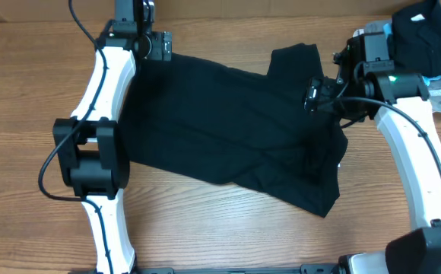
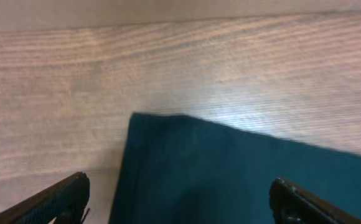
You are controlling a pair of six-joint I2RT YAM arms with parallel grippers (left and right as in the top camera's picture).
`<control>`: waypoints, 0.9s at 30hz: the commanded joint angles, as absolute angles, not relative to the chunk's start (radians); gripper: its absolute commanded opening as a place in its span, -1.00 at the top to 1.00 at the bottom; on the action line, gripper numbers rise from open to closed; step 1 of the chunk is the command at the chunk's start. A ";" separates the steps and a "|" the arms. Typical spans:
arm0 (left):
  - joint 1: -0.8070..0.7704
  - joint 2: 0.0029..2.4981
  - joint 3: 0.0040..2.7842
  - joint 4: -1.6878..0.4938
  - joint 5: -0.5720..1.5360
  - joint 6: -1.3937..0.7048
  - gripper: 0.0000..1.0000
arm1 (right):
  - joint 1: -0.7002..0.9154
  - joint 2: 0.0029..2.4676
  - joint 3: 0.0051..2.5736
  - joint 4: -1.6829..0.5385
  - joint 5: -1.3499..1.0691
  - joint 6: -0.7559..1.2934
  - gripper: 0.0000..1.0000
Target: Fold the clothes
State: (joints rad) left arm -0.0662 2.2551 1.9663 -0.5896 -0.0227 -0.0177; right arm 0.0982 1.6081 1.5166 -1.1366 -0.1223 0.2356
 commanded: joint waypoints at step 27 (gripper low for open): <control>-0.077 2.465 2.007 -0.360 -0.164 0.076 -0.68 | 0.094 1.652 1.423 -1.019 -0.113 0.228 -0.75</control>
